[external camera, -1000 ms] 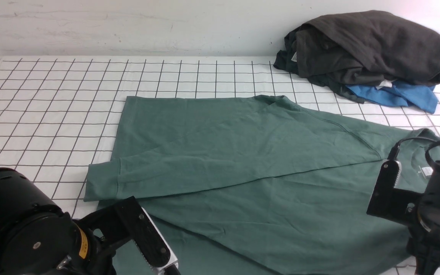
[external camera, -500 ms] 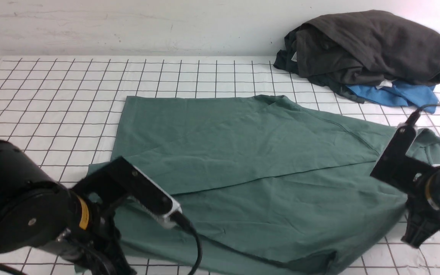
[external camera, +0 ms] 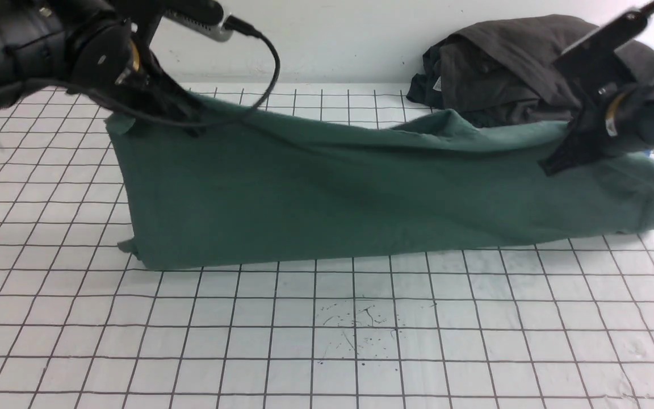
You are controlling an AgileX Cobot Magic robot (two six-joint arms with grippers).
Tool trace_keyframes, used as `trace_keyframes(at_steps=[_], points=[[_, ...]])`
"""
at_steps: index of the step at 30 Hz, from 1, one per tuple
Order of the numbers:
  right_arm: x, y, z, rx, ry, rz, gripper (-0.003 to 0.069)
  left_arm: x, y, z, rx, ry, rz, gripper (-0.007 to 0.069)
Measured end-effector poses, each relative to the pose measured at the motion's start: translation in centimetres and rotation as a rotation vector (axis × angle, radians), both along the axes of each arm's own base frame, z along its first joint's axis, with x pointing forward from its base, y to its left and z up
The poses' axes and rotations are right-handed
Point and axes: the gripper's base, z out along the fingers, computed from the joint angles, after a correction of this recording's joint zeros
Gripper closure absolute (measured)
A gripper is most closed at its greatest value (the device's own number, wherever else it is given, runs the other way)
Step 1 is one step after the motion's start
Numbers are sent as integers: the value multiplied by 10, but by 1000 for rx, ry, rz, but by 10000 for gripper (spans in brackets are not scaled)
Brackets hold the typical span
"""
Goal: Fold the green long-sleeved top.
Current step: Use both arms to drag the lower edge of the fabric forward and fold it over the upper edge
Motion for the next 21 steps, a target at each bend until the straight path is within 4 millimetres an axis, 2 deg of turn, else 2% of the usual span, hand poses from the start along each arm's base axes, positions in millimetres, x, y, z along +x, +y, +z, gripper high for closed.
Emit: trace_keyframes(at_steps=[1,2,3,4,5,6,9,10,11,13,14,15,16,19,20,21], points=[[8,1,-2,2,-5,1,655,8,1,2,-3,-13,8,629],[27,5,-15,1,2,4,655,31,2,-12,3,-1,24,629],[38,6,-18,0,-3,2,655,44,2,-16,1,-7,33,627],[51,8,-33,-7,19,-5,652,60,3,-28,4,1,42,616],[60,9,-42,-15,34,-16,645,72,3,-42,9,19,49,603],[61,9,-39,-15,30,-19,645,75,4,-41,7,11,52,599],[82,8,-65,-42,98,-80,589,110,9,-80,23,58,91,485],[86,7,-67,-43,127,-123,547,119,13,-91,34,85,122,408],[87,7,-66,-40,126,-129,542,121,13,-89,33,81,127,398],[88,5,-61,-20,154,-180,494,126,16,-93,46,113,163,311],[88,6,-49,0,165,-211,457,127,18,-86,52,120,186,243],[88,7,-46,11,163,-214,454,127,18,-83,51,116,187,236],[85,13,-32,29,195,-207,434,125,16,-73,57,132,189,185],[75,34,-21,113,304,-90,446,117,5,-58,29,190,127,166],[73,37,-21,128,327,-61,452,115,4,-58,27,204,122,167],[67,51,-27,181,420,59,486,109,-7,-61,-14,282,52,184]])
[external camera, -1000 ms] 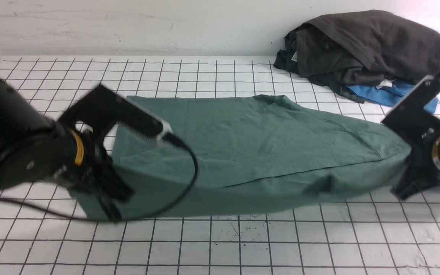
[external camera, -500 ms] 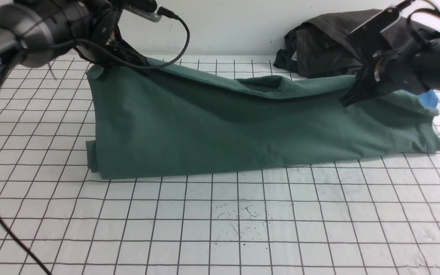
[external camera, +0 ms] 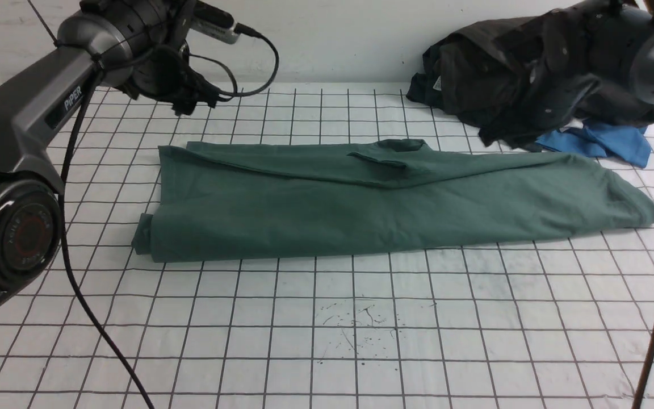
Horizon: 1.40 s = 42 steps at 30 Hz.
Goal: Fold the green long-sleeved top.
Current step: Use both arms to drag the lower edge of the fabric forward and fold it over the upper edge, then use the right arm to clamp the right edge of the fabric
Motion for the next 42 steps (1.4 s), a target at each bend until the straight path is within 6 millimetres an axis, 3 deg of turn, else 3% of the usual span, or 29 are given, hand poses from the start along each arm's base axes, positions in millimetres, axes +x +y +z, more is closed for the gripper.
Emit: trace_keyframes(at_steps=[2,3,4,5,8,13,17,20,23,24,27,30,33,34,35,36,37,40,42], points=[[-3,13,-9,104,63,72,517,-4,-10,-6,-49,59,-57,205],[-3,28,-29,190,112,160,571,-9,-24,-20,-124,161,-130,264],[-3,29,-28,204,114,157,571,-9,-25,-22,-132,167,-138,264],[2,38,-50,252,122,199,624,-11,-37,-40,-186,249,-190,330],[15,42,-81,260,65,190,662,-13,-52,-65,-237,332,-248,445],[46,42,-86,294,-162,83,671,-15,-62,-78,-230,362,-281,605],[64,38,-70,392,-297,-74,671,-16,-64,-74,-212,351,-293,629],[76,21,-30,436,-360,-154,671,-18,-60,-54,-176,306,-297,632],[72,-2,0,370,-294,-182,669,-23,-56,-19,-154,234,-303,632],[71,-2,1,368,-283,-181,669,-24,-55,-16,-151,227,-303,632],[56,-38,26,273,-151,-217,669,-36,-45,35,-117,119,-303,632],[45,-59,36,305,-37,-185,669,-44,-39,62,-139,65,-299,632],[44,-49,33,410,-3,-111,669,-43,-41,60,-181,77,-302,632],[45,-29,22,503,29,-30,669,-39,-45,47,-216,109,-304,632],[46,-26,21,512,33,-21,669,-39,-47,45,-225,115,-306,632],[47,2,4,568,57,63,669,-35,-53,27,-256,157,-310,631],[47,5,1,565,58,72,669,-35,-54,27,-259,158,-312,631],[48,61,-42,569,66,192,669,-30,-64,-5,-270,232,-322,631],[47,73,-54,555,63,213,669,-29,-66,-10,-269,243,-325,631]])
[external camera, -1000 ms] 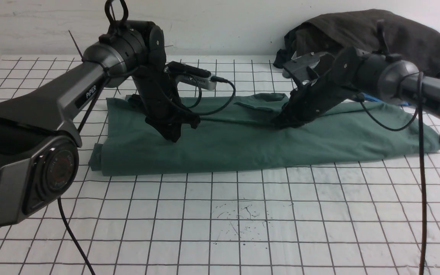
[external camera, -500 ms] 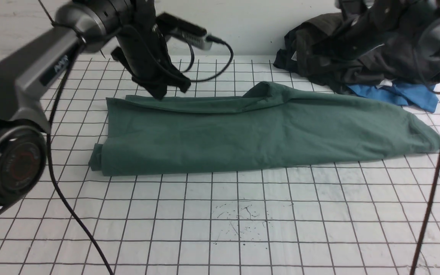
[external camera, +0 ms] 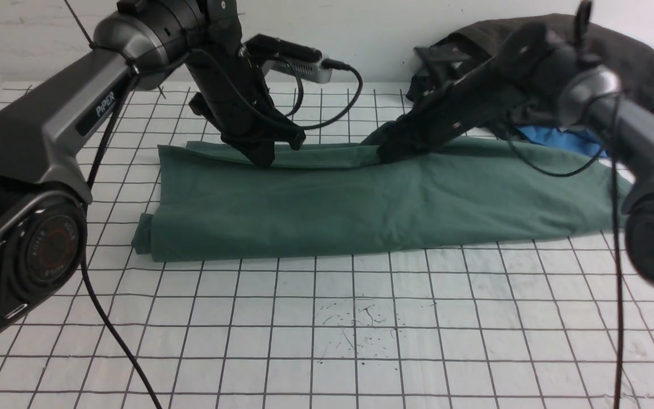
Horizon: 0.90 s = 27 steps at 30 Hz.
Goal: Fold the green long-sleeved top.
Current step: Use the right arm to clamp the right edge of the fabric
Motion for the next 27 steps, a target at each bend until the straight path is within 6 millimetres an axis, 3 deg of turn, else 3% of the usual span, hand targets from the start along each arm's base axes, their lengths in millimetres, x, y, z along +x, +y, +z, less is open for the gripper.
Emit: trace_keyframes(at_steps=[2,5,12,16,21,24,27], points=[[1,26,-27,-48,-62,18,669,1,0,-4,3,8,-2,631],[7,38,-39,-45,-142,-36,669,1,0,-4,3,6,-5,631],[20,26,-40,-46,-250,-87,669,1,0,-4,7,3,-16,631],[31,5,-35,22,-247,-188,667,1,0,-4,7,3,-17,631],[45,-55,-11,46,-245,-309,663,3,1,-9,28,2,-26,631],[38,-85,12,63,-169,-294,661,12,-3,-25,8,-31,-14,631],[24,-89,21,58,-51,-197,661,23,-9,-45,-51,-66,5,631]])
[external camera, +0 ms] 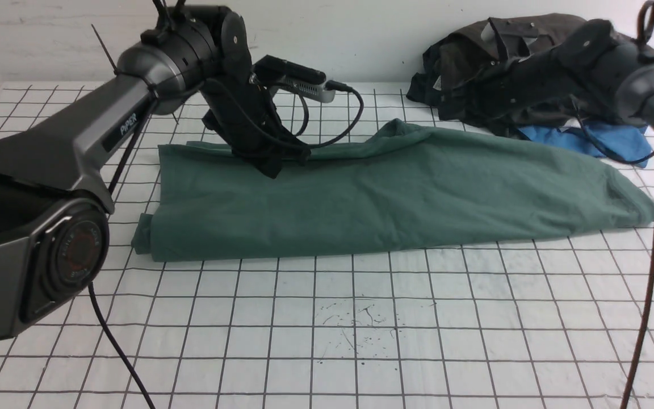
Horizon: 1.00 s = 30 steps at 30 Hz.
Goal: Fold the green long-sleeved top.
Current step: Use the right arm to clamp the right edge of the fabric
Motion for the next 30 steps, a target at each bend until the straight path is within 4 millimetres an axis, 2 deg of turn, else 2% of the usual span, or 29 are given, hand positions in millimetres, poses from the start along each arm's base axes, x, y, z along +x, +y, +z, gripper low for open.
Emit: trace_keyframes(at_steps=[1,3,6,7,11,15,18,22,24,27,30], points=[[-2,1,0,-1,19,18,661,1,-1,-3,-11,-3,2,631],[-12,10,-6,-14,110,99,663,9,-8,-21,-83,-22,13,631],[-15,17,-14,-40,137,123,665,15,-13,-35,-120,-44,21,631],[-16,23,-21,-70,152,134,666,20,-14,-45,-136,-72,33,631],[-21,39,-34,-167,177,157,666,35,-14,-54,-137,-232,52,631],[-25,51,-39,-247,187,172,666,51,3,-59,-115,-369,102,631],[-25,50,-36,-278,187,159,666,57,23,-44,-119,-410,148,631],[-22,26,-18,-342,176,69,666,51,57,15,-115,-403,175,631],[-20,8,-8,-361,178,-2,666,40,72,43,-103,-353,173,631],[-20,-32,4,-359,206,-127,666,15,90,75,-73,-212,147,631],[-24,-59,4,-334,245,-176,666,-3,96,80,-46,-66,115,631]])
